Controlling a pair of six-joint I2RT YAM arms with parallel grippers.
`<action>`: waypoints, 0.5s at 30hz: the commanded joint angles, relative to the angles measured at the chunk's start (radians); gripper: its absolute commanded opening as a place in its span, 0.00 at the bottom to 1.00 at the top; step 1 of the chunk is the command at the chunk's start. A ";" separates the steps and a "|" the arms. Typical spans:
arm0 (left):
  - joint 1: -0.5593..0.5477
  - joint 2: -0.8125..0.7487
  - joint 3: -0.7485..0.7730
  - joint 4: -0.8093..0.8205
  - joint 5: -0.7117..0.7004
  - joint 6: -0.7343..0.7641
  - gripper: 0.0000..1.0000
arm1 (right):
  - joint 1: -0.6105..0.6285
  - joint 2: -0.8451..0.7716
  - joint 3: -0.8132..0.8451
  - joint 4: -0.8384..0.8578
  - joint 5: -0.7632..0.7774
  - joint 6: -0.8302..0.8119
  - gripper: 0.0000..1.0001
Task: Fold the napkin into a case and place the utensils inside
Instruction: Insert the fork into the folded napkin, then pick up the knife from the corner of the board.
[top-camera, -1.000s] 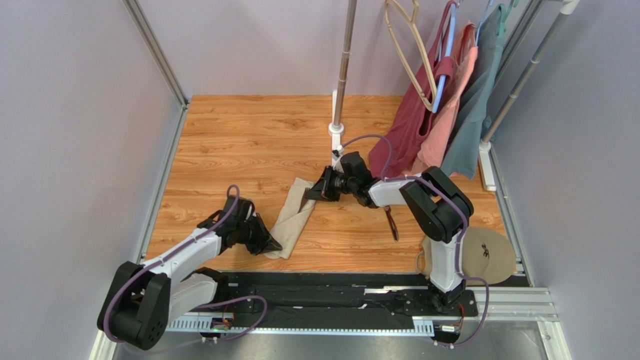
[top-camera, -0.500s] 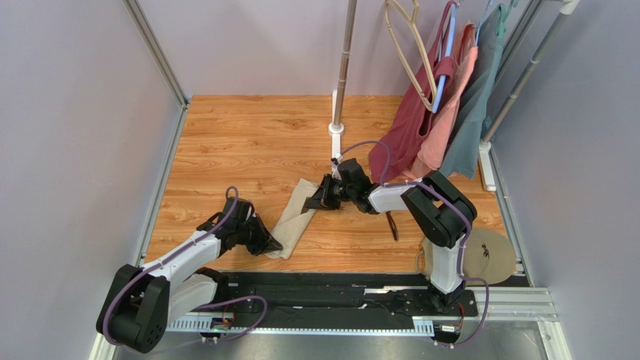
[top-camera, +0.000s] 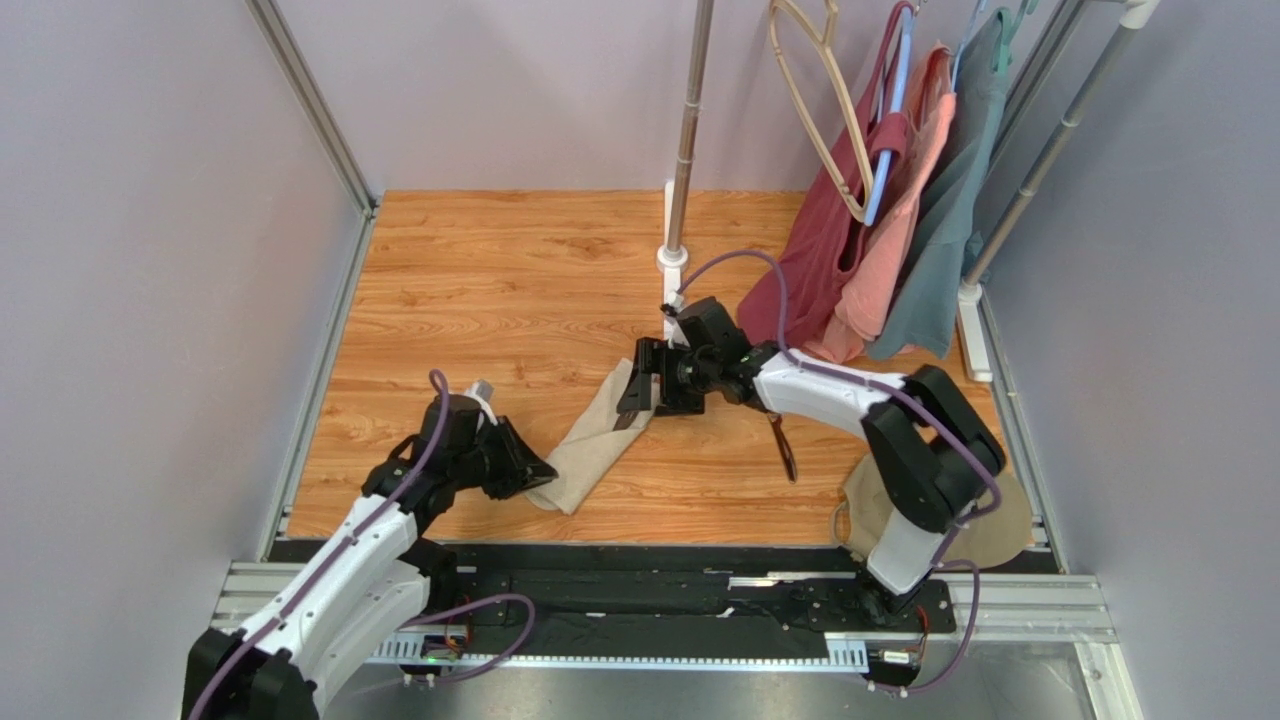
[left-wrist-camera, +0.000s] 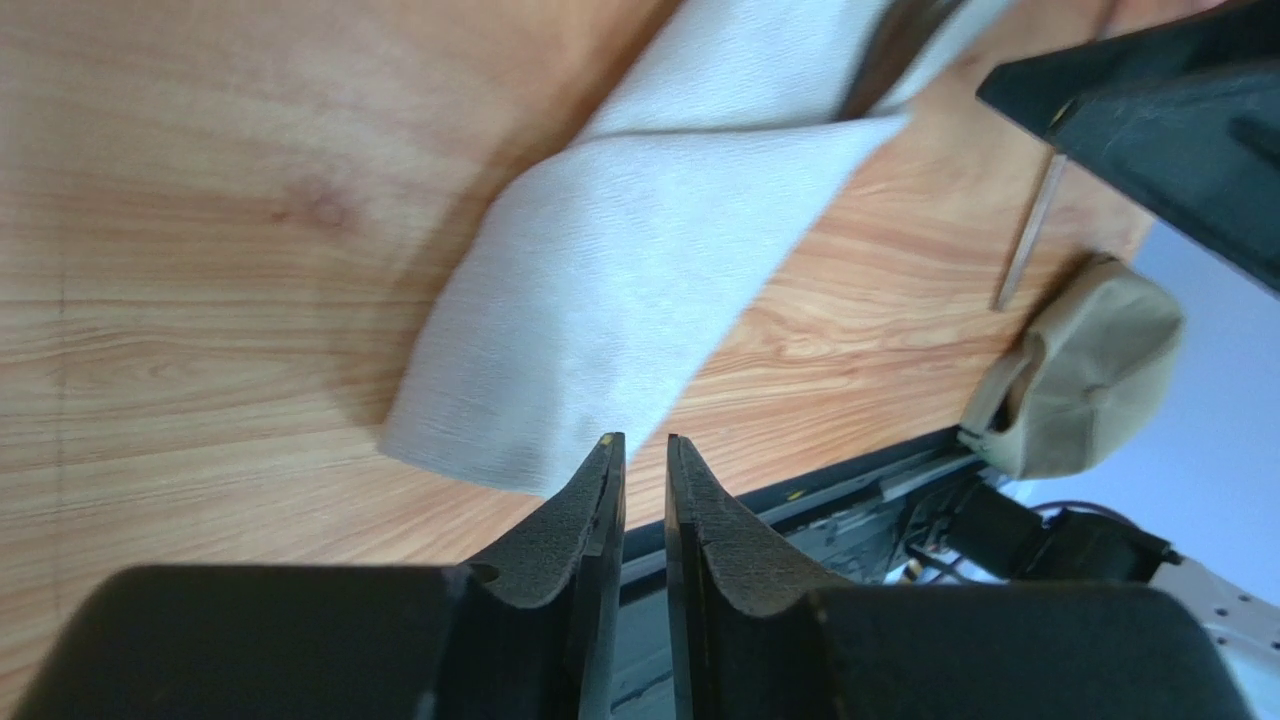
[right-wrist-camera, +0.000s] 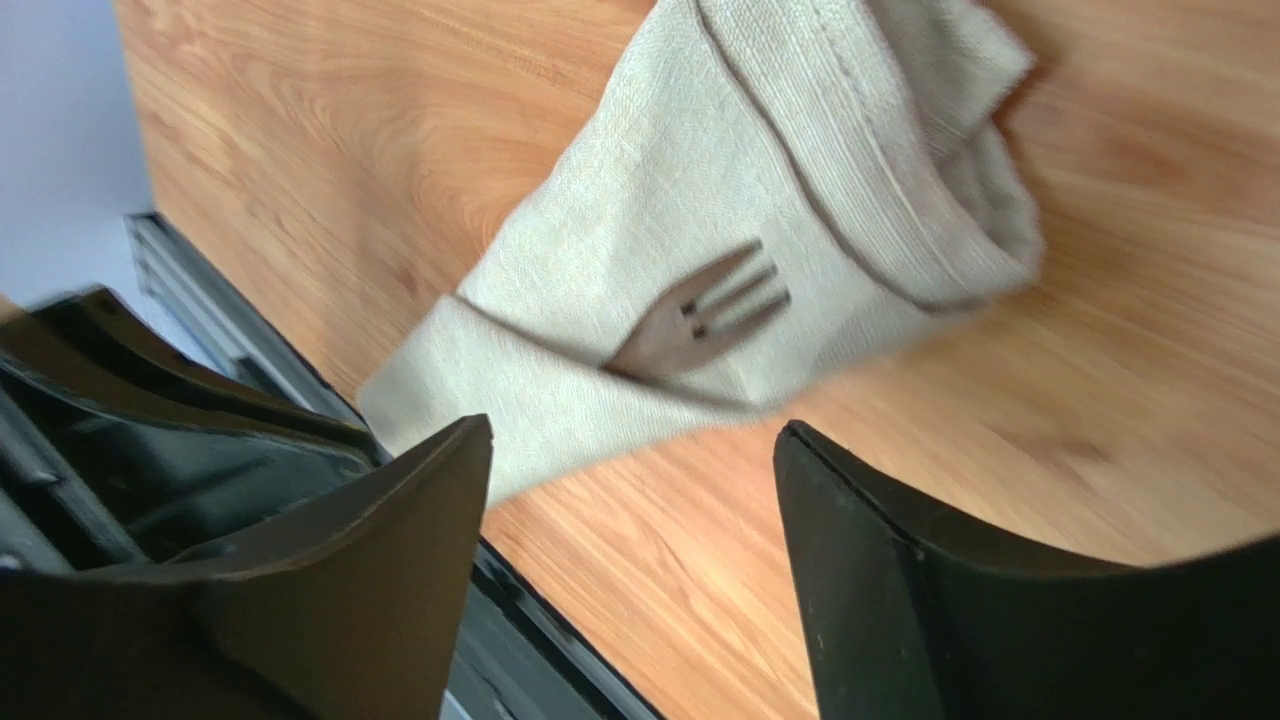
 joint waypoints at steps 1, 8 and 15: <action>-0.003 -0.077 0.121 -0.090 -0.018 0.095 0.30 | -0.037 -0.151 0.097 -0.478 0.242 -0.277 0.82; -0.003 -0.018 0.218 -0.041 0.112 0.169 0.38 | -0.205 -0.208 -0.024 -0.553 0.415 -0.355 0.87; -0.027 0.207 0.206 0.187 0.268 0.125 0.26 | -0.275 -0.188 -0.093 -0.504 0.516 -0.378 0.81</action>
